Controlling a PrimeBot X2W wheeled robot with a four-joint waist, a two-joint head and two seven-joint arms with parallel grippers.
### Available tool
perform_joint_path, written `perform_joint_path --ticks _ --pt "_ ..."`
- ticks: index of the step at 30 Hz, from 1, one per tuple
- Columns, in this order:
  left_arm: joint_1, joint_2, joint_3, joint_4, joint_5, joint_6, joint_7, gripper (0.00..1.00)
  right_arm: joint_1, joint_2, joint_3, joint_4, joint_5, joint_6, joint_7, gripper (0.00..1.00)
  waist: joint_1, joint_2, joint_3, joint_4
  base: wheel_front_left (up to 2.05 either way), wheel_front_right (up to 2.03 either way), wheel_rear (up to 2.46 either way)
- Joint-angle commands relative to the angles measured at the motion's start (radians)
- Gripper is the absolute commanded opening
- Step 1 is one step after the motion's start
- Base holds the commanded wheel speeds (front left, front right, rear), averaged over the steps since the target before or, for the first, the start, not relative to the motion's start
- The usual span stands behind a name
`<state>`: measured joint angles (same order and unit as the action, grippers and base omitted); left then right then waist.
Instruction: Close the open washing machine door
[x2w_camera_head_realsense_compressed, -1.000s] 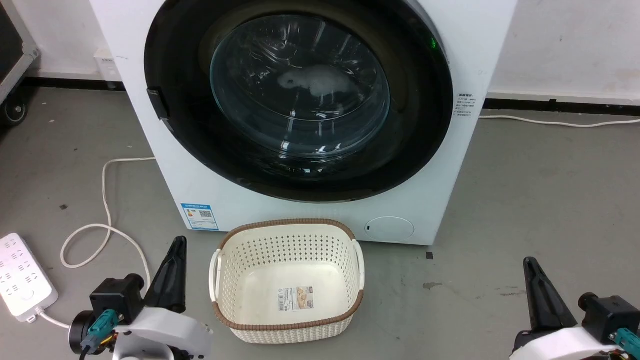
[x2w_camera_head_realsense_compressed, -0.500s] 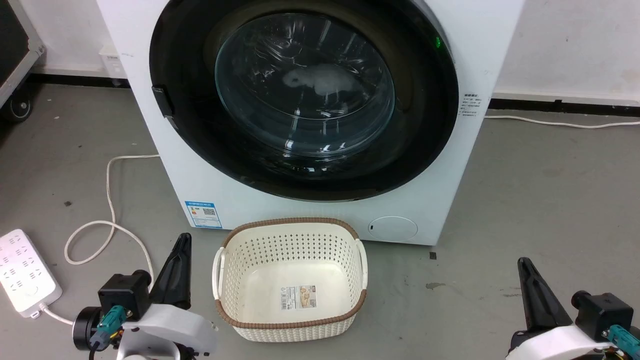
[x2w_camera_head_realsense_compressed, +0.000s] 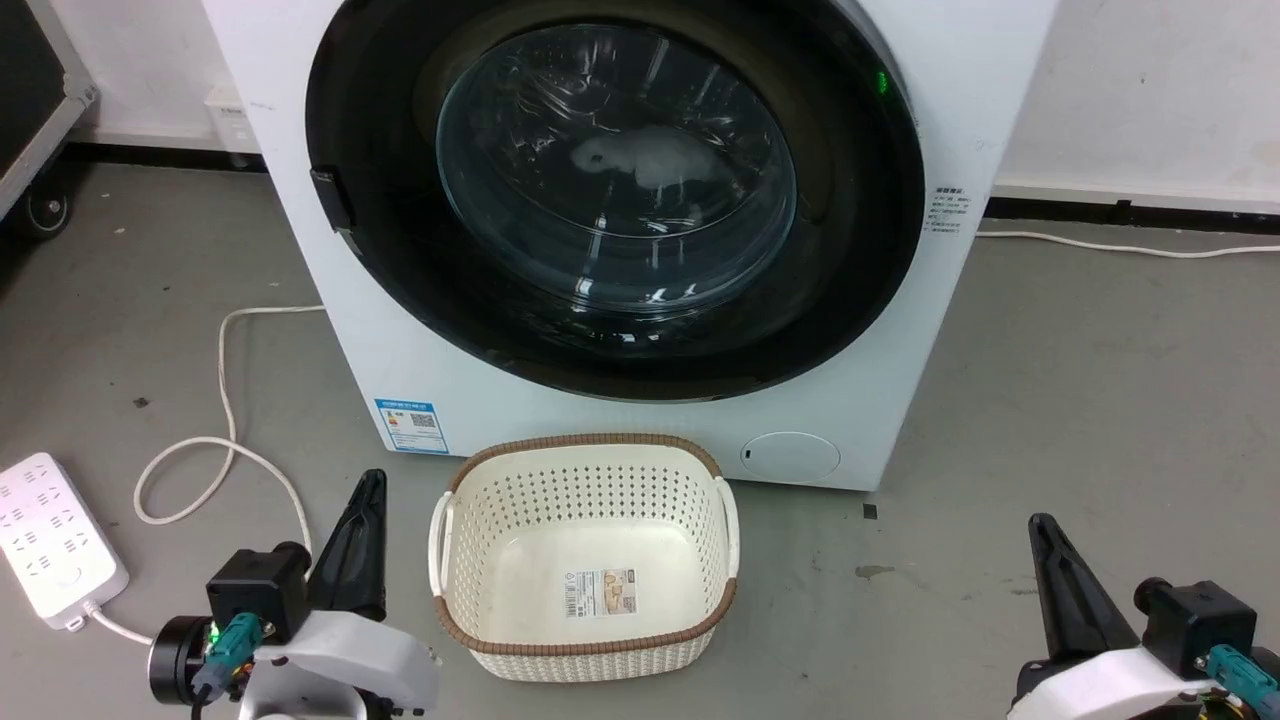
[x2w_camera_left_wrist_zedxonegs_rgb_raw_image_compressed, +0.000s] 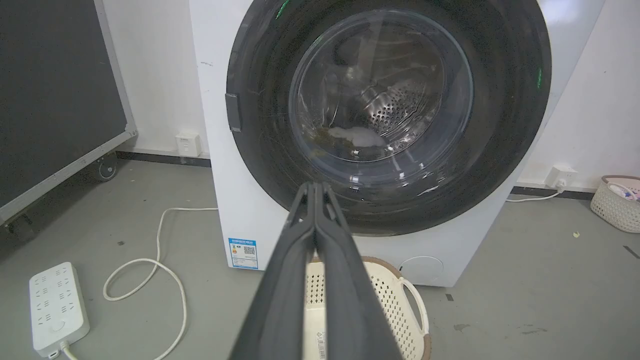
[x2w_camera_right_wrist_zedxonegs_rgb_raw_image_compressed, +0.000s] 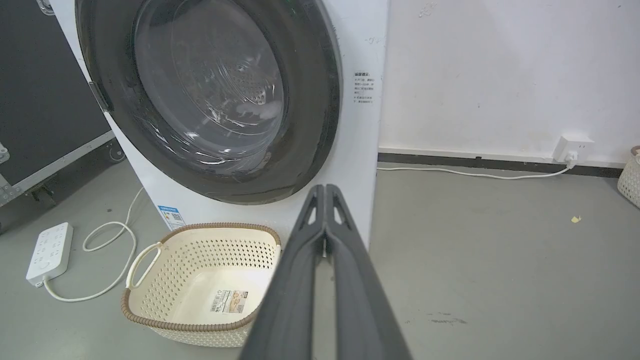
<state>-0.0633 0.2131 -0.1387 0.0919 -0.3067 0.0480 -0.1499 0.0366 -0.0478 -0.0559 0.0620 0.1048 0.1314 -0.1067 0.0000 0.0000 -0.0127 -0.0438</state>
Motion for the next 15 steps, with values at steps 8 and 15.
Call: perform_joint_path --ticks 8,15 --pt "0.017 -0.020 0.019 -0.014 0.039 -0.011 0.018 0.00 -0.013 -0.001 0.008 -0.012 -0.017 0.000 0.013 0.00 0.0000 0.0000 0.001 0.004 0.00 0.00 0.00" --pt "0.021 -0.033 0.030 -0.021 0.063 -0.015 0.030 0.00 -0.015 -0.001 0.012 -0.017 -0.025 0.000 0.021 0.00 0.0000 0.0000 0.002 0.008 0.00 0.00 0.00"
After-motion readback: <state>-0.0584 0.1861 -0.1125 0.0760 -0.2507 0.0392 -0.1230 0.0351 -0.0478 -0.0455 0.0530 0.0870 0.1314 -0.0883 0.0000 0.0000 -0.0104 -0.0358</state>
